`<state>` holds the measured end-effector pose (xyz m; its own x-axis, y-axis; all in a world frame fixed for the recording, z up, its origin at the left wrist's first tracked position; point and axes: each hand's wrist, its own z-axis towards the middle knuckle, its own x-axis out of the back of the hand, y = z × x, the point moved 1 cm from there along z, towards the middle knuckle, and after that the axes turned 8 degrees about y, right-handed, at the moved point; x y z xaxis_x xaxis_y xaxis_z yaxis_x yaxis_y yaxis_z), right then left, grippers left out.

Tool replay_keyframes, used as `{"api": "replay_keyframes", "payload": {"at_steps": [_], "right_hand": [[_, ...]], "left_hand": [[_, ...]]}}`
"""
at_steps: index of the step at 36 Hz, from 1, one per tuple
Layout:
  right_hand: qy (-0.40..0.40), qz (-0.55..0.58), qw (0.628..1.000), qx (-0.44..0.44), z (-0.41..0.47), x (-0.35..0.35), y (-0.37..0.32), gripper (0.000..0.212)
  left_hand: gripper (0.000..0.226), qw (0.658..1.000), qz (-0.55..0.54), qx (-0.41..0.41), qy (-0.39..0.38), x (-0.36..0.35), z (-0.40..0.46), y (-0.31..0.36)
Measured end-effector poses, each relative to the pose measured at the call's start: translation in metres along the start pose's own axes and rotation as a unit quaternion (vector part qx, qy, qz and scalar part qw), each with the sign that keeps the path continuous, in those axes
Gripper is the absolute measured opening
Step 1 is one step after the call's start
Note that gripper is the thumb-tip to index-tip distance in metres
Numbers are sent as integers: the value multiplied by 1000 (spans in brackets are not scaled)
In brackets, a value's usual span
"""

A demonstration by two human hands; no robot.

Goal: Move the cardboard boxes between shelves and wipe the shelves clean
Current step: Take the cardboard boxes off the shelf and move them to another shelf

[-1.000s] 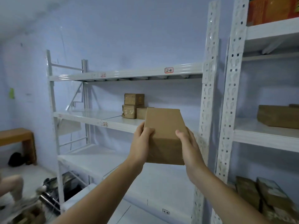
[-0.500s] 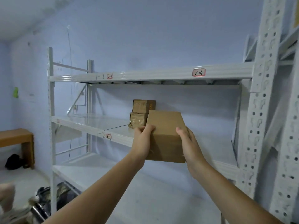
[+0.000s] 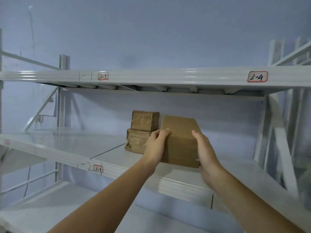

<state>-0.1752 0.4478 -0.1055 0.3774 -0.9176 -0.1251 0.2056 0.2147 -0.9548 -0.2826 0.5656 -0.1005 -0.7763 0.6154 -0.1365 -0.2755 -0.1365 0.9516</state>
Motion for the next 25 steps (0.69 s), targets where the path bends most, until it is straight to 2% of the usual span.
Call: {"api": "replay_keyframes", "payload": {"at_steps": [2,4,6,10,12,15,17,20,25], "right_hand": [[18,-4,1000,-9,18,-13,-1,70],[41,-2,999,-26,36,-25,-2,77],[57,-3,998,-35,53,-36,-4,69],[73,10,996,-51,79,-57,-2,56],[76,5,996,-52,91,-67,0,58],[90,-8,995,-52,106,-78,5,85],[97,-15,994,-46,117,-82,11,96],[96,-13,994,-51,130,-87,17,100],[82,-20,995,-61,153,-94,22,103]], "left_hand": [[70,998,18,-5,-57,8,25,-1],[53,993,19,-12,-112,15,45,0],[33,989,26,-29,-142,21,68,-3],[45,980,65,-95,-159,30,111,-8],[50,979,96,-108,-142,34,128,-8],[48,968,185,-147,-84,38,152,-10],[42,962,217,-155,-54,40,162,-12],[21,946,270,-176,-24,42,167,-15],[29,927,322,-194,4,44,174,-21]]}}
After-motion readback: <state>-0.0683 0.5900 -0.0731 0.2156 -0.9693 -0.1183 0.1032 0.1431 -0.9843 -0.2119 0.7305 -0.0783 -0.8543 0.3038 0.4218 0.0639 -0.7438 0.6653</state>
